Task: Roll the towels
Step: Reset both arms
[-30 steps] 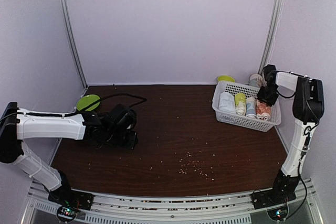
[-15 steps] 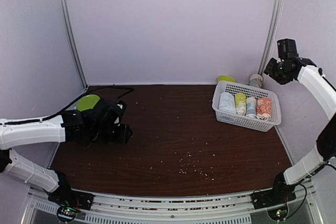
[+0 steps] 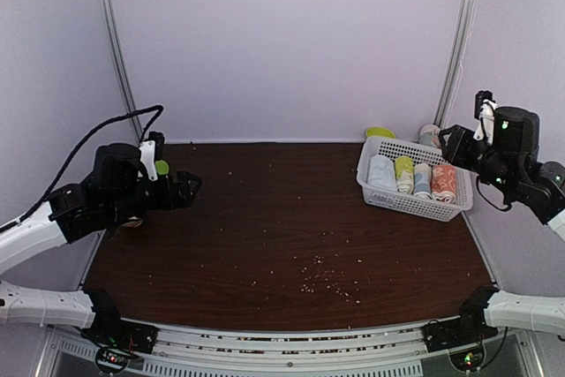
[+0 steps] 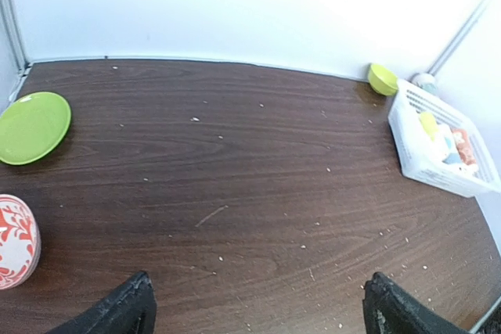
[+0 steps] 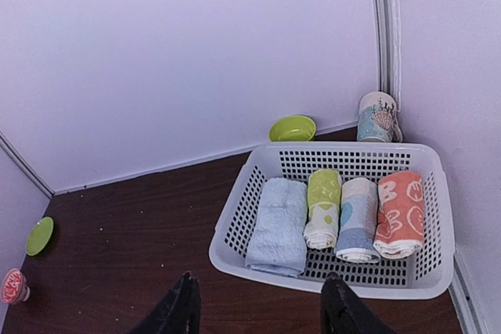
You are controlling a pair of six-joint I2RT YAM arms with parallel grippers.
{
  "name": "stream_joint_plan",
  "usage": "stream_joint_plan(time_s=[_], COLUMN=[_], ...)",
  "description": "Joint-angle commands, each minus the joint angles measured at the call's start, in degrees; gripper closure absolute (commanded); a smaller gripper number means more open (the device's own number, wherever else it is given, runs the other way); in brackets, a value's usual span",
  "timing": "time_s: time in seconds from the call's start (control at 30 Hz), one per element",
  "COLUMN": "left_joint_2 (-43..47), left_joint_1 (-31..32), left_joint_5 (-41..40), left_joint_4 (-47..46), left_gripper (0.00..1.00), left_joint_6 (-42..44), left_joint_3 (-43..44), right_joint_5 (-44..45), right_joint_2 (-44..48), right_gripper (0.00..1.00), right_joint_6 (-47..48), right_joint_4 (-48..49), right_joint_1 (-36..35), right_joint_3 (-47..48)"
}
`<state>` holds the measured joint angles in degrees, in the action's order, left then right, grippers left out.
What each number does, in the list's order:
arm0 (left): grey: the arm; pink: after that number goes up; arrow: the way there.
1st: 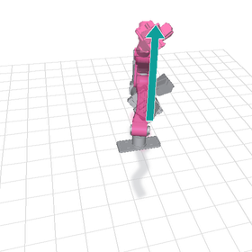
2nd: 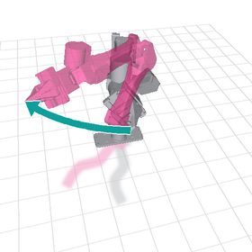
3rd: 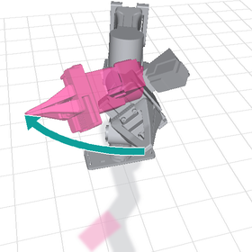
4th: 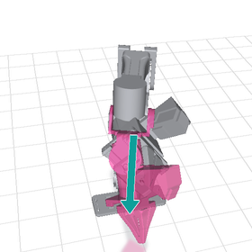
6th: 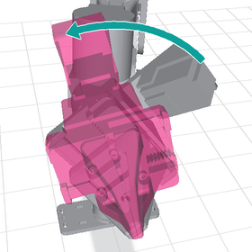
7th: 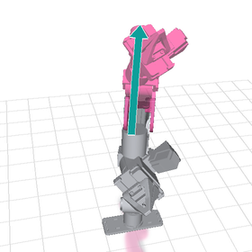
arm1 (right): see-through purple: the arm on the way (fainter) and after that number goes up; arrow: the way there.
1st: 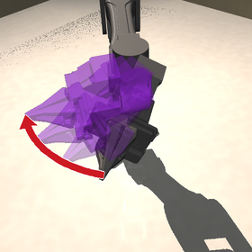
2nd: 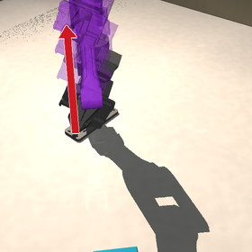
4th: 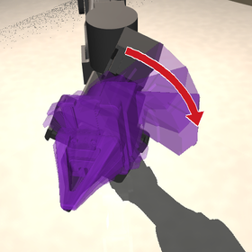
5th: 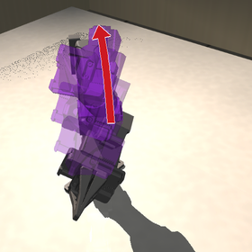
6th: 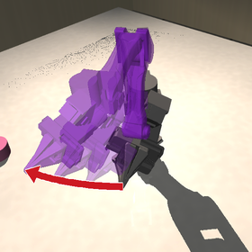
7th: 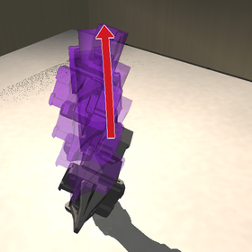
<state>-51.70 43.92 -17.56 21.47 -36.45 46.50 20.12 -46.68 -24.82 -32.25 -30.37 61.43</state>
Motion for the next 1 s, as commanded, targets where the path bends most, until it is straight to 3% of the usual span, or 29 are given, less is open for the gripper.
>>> stream_joint_plan(time_s=[0.0,0.03,0.13,0.33,0.43,0.57,0.7,0.8,0.97], left_joint_2=[1.1,1.4,1.9,-1.6,-4.1,-5.3,0.0,5.3,10.6], left_joint_1=[-3.8,-4.9,-10.4,-26.3,-26.8,-26.8,-26.0,-25.5,-25.4], left_joint_5=[1.7,2.0,7.6,26.8,24.3,18.4,11.9,7.1,-0.8], left_joint_4=[-2.8,-3.2,-4.7,-5.3,0.4,8.6,9.3,7.4,4.9], left_gripper=[0.04,0.03,0.02,0.02,0.02,0.02,0.02,0.02,0.02], left_joint_6=[1.6,1.6,0.4,-4.1,2.2,12.1,18.7,20.7,17.6], left_joint_3=[0.9,1.0,0.6,1.6,7.1,14.2,13.6,10.0,2.3], right_joint_5=[4.8,4.7,3.6,1.6,1.4,4.6,18.1,25.6,29.2], right_joint_2=[1.6,2.3,4.3,6.2,5.4,2.4,0.8,0.4,3.9], right_gripper=[0.46,0.44,0.21,0.0,0.0,0.0,0.0,0.0,0.0], right_joint_6=[0.3,-0.6,-3.5,-6.2,-4.6,1.5,11.5,16.0,16.2], right_joint_4=[-0.7,0.4,4.8,13.8,16.3,12.3,10.5,12.3,19.7], right_joint_1=[-2.3,-2.3,-2.2,-0.1,-0.1,-1.1,-11.5,-17.2,-16.5], right_joint_3=[-7.1,-9.0,-13.9,-18.5,-16.1,-6.0,1.5,1.5,-10.0])
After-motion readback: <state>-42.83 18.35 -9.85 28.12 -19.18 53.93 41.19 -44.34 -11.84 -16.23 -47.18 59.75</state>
